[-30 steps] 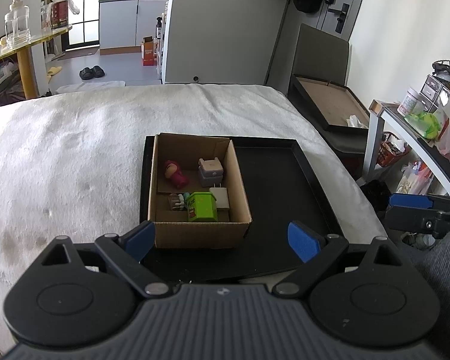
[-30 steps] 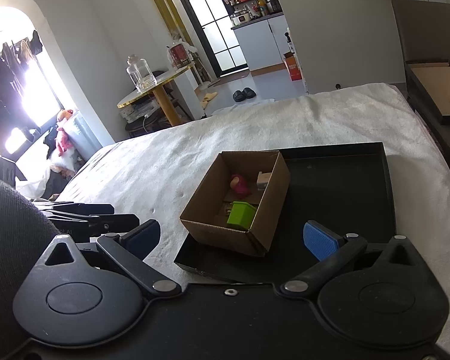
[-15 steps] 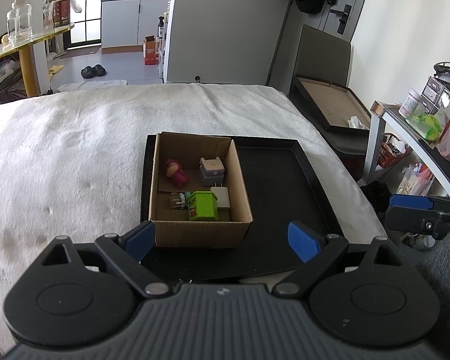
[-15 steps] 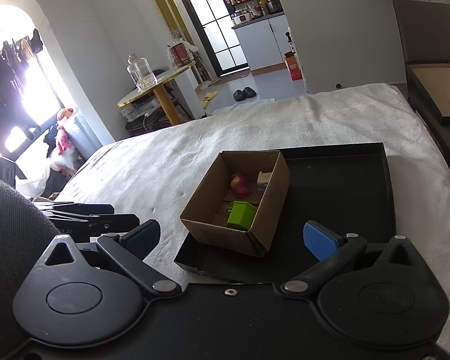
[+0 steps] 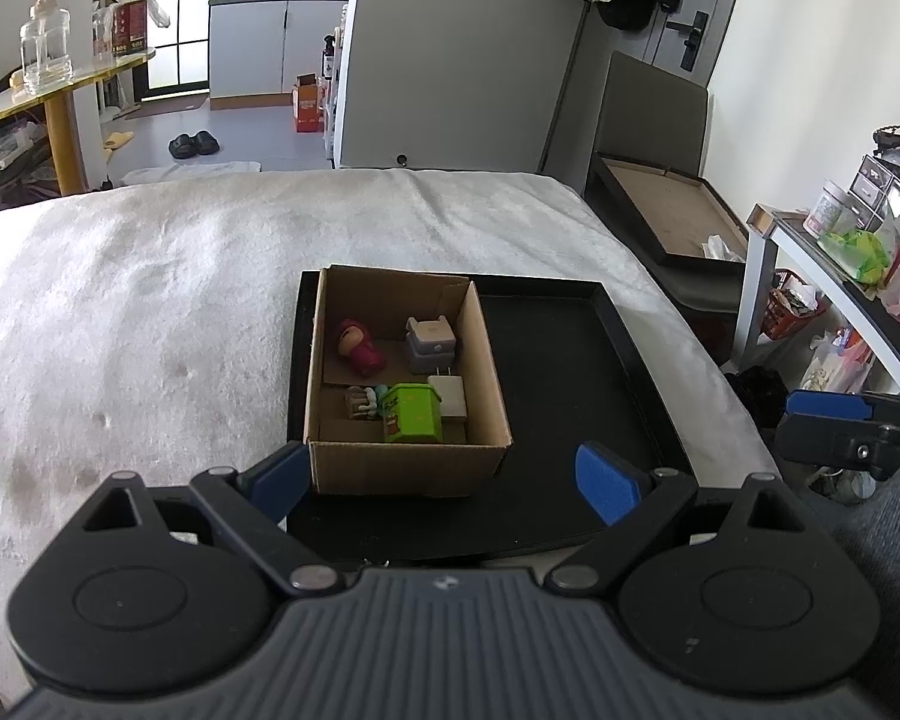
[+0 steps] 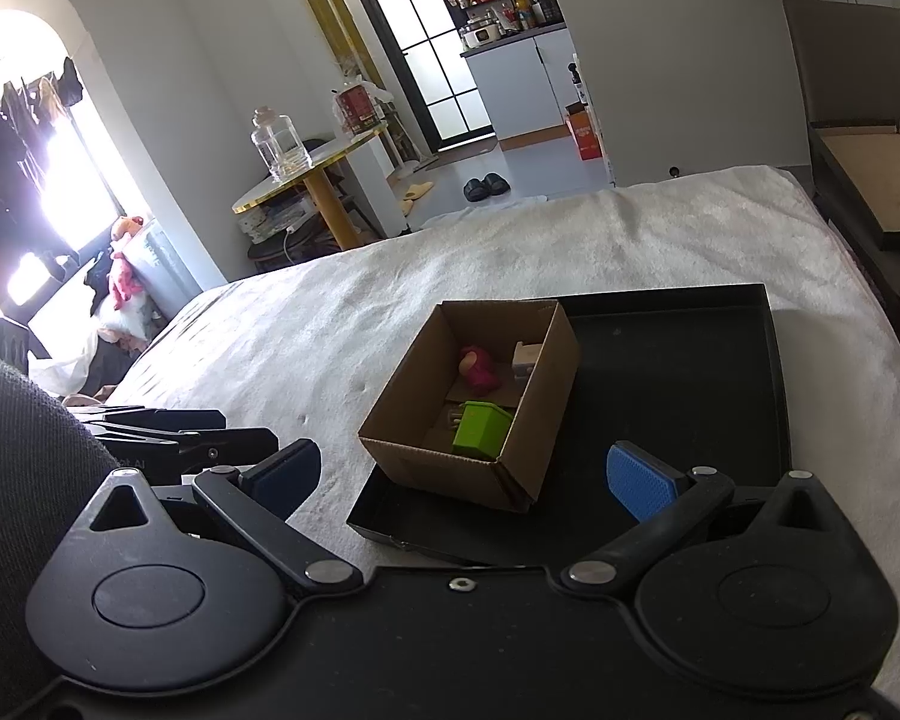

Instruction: Organize rigid objects

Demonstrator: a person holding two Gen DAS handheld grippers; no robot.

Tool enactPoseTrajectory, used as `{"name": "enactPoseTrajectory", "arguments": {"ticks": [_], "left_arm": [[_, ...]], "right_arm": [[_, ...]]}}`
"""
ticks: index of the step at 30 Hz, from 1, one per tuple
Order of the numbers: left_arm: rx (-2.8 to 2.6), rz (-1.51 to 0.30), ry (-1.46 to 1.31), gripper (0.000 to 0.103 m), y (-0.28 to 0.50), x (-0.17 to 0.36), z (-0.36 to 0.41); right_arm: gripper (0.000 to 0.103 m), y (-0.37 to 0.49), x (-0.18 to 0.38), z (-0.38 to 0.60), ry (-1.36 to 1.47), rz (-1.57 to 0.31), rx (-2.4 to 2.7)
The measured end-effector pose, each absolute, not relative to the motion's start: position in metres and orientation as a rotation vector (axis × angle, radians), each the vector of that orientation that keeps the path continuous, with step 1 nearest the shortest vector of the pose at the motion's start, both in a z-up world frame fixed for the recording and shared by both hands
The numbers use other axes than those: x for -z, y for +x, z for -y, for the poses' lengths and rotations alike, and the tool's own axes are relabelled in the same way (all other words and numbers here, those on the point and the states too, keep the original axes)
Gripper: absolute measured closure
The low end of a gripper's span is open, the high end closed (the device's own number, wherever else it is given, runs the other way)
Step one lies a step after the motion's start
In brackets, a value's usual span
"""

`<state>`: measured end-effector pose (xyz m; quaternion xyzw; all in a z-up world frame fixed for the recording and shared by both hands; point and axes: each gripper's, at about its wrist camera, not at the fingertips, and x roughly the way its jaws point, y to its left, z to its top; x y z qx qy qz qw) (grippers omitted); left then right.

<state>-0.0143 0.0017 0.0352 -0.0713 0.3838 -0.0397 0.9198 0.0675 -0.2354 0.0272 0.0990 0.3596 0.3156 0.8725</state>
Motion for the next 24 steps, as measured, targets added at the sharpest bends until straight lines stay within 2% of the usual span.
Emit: {"name": "enactPoseTrajectory", "arguments": {"ticks": [24], "left_arm": [[0.065,-0.786,-0.136,0.008,-0.0148,-0.0369,-0.0008]], "right_arm": [[0.0,0.0676,-0.0262,0.2334,0.197,-0.758,-0.652]]}}
